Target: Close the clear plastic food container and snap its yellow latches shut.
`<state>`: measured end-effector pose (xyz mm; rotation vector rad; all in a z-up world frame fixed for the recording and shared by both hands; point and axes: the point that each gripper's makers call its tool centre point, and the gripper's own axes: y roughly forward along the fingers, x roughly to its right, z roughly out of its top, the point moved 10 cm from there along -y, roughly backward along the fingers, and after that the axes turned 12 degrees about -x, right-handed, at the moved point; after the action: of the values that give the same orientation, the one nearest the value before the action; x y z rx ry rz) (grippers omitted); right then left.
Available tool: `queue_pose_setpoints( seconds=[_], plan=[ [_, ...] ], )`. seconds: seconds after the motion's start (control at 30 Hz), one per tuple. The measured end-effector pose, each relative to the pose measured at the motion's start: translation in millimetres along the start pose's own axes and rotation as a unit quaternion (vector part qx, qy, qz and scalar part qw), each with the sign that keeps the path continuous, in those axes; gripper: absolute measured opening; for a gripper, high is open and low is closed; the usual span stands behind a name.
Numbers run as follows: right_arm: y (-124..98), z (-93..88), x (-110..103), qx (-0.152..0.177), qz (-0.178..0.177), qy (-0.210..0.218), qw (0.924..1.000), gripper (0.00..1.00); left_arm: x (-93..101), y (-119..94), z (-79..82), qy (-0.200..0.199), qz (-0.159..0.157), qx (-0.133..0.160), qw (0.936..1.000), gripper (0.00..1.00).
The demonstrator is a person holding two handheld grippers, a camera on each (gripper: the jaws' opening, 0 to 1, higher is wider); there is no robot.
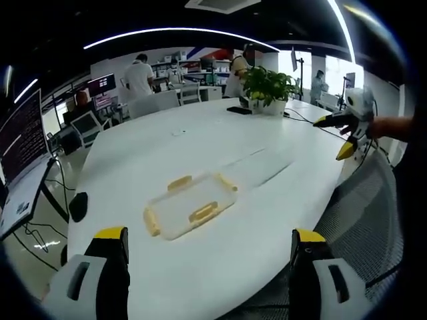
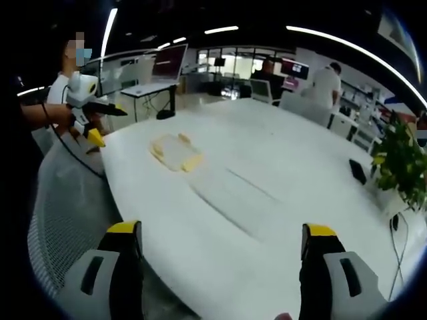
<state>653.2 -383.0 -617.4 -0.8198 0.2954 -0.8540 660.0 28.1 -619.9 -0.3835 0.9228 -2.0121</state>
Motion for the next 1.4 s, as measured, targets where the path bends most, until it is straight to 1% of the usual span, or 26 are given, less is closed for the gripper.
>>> queue_pose_setpoints(
  seconds=[0.1,0.2,0.33,0.5,0.67,0.87,1.0,1.13,1.4],
  plan=[
    [1,4.0,1,-0.003,0.007,-0.014,0.9999,0.97,-2.1,0,2.1,0.003,-0.001,0.0,1.0,0.99],
    [4,7.4,2,-0.017,0.016,-0.041,0.9989,0.97,-4.2,1,3.9,0.013,-0.006,-0.007,0.9999,0.99],
    [6,12.1,4,-0.022,0.025,-0.05,0.9982,0.96,-7.5,4,4.0,0.025,-0.013,-0.02,0.9994,0.99],
    [10,19.7,6,-0.029,0.036,-0.067,0.9967,0.96,-12.4,5,4.7,0.029,-0.016,-0.021,0.9992,0.99],
    [15,25.4,5,-0.036,0.047,-0.083,0.9948,0.96,-17.4,7,7.6,0.042,-0.018,-0.025,0.9986,0.98],
    [20,30.0,3,-0.049,0.07,-0.103,0.991,0.95,-25.1,10,11.6,0.057,-0.02,-0.032,0.9977,0.98],
    [23,33.2,4,-0.054,0.076,-0.113,0.9892,0.94,-29.2,12,15.1,0.067,-0.024,-0.037,0.9968,0.97],
    [26,38.3,5,-0.056,0.084,-0.121,0.9876,0.93,-33.6,15,18.7,0.069,-0.031,-0.038,0.9964,0.96],
    [35,48.9,6,-0.063,0.1,-0.147,0.9821,0.9,-41.2,21,23.6,0.084,-0.042,-0.046,0.9945,0.95]
  ],
)
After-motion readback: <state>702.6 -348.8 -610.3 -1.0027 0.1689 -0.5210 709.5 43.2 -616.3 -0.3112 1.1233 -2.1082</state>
